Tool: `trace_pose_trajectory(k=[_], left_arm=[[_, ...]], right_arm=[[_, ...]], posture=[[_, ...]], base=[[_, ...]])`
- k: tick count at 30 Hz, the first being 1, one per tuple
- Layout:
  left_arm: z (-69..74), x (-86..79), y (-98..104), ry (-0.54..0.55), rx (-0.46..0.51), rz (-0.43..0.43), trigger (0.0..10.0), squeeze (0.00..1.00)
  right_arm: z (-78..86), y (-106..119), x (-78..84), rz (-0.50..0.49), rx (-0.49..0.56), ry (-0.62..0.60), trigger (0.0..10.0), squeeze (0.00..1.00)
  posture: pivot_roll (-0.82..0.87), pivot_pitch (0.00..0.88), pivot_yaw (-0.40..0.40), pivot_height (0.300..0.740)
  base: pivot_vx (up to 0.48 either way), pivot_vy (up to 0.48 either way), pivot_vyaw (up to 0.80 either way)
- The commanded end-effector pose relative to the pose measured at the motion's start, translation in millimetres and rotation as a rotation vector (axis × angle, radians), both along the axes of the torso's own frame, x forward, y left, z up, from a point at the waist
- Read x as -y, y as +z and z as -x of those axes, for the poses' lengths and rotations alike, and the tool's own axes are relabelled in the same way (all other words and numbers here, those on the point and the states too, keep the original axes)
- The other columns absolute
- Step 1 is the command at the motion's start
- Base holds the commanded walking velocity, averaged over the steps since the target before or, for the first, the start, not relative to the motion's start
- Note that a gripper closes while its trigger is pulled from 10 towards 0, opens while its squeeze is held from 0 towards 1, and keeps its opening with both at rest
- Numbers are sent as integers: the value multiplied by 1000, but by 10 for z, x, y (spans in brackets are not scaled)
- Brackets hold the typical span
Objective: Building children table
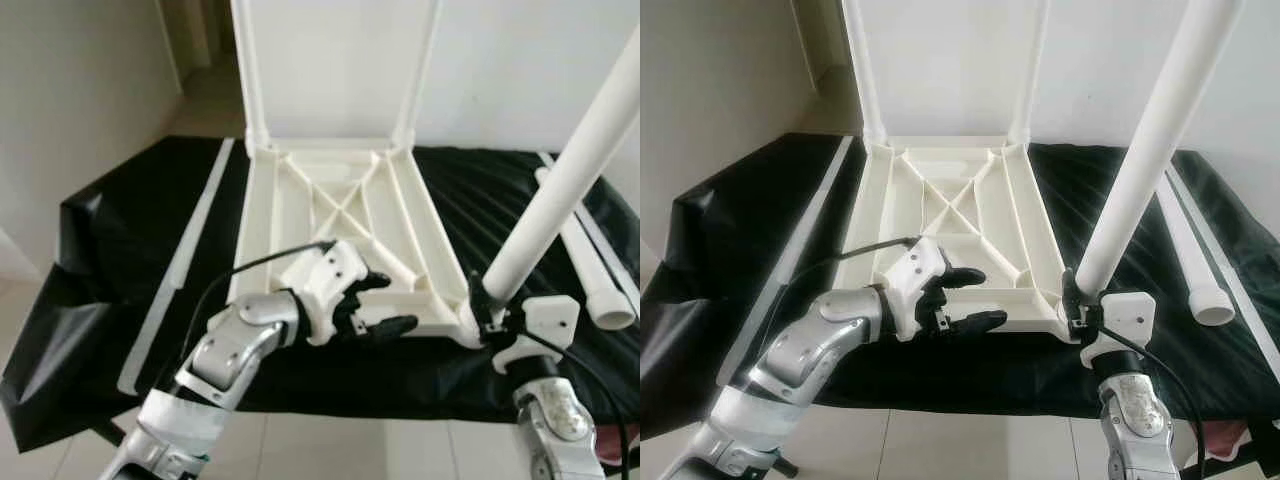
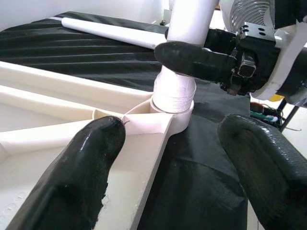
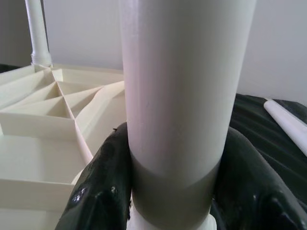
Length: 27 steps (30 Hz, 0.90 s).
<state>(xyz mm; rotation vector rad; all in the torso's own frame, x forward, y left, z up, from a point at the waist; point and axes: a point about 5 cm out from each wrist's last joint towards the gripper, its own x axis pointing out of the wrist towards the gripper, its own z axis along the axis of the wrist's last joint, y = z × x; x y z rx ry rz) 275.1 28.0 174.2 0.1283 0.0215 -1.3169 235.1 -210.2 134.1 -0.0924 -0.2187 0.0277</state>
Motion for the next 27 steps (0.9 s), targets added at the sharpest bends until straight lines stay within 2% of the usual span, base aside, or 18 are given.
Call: trace_pose_trajectory(k=[1, 9, 22, 27], left_arm=[[-12, -24, 32, 33, 17, -7, 10000, 0], [-19, -36, 42, 41, 20, -6, 10000, 0], [-22, -51, 51, 52, 18, -7, 10000, 0], [-19, -48, 61, 53, 16, -1, 10000, 0]], right_arm=[[-6, -173, 36, -81, -98, -13, 10000, 0], [-24, -242, -7, -155, -143, -6, 10000, 0], [-99, -335, 5, -175, -266, -48, 10000, 0], [-142, -296, -8, -244, -292, -42, 10000, 0]], posture=[[-23, 0, -6, 740], [-21, 0, -4, 740], [-15, 3, -7, 740], [-16, 2, -10, 740]], base=[[0, 0, 0], [0, 0, 0], [0, 0, 0], [0, 0, 0]])
